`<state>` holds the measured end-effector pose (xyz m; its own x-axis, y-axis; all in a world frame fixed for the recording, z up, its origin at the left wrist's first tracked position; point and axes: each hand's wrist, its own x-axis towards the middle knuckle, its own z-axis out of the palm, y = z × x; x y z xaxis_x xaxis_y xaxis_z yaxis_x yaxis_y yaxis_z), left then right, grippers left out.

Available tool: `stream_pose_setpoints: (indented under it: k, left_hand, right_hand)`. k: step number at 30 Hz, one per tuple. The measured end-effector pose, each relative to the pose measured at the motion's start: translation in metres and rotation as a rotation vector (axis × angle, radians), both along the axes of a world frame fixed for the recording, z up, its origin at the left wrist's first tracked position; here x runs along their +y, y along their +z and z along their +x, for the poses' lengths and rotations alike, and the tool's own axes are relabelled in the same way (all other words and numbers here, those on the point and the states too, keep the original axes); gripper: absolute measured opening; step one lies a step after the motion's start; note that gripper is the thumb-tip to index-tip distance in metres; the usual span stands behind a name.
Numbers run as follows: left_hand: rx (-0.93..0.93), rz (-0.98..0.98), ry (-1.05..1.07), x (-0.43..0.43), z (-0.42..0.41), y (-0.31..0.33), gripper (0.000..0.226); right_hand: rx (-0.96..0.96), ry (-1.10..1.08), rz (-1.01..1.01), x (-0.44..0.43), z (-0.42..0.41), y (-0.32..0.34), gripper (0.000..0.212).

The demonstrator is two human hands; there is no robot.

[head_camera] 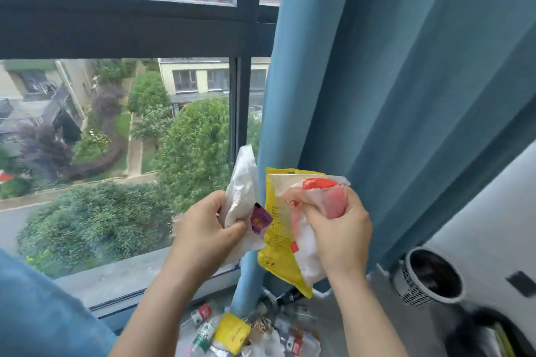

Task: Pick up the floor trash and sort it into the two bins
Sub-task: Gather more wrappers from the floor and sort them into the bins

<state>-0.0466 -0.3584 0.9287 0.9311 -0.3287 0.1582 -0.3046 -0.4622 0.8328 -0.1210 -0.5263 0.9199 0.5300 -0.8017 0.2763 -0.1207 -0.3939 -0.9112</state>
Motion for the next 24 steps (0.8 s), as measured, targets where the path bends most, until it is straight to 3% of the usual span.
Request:
stream_pose_setpoints:
  k: [3,5,7,24]
  left_hand:
    - [-0.016,0.023,-0.084,-0.032,-0.007,0.001,0.005]
    - [-0.047,0.048,-0.08,-0.038,-0.009,0.002,0.015]
    - [-0.042,0.059,-0.206,-0.09,-0.028,-0.003,0.021]
    - [-0.051,0.068,-0.503,-0.339,-0.173,-0.004,0.018]
  right_hand:
    - [-0.009,-0.07,0.011,-0.023,-0.024,0.004,0.026]
    - [0.014,-0.064,0.023,-0.026,-0.029,0.009,0.03]
    - [-0.007,-0.183,0.043,-0.065,-0.068,0.01,0.031]
    - [0.022,-0.513,0.007,-0.267,-0.252,0.006,0.028]
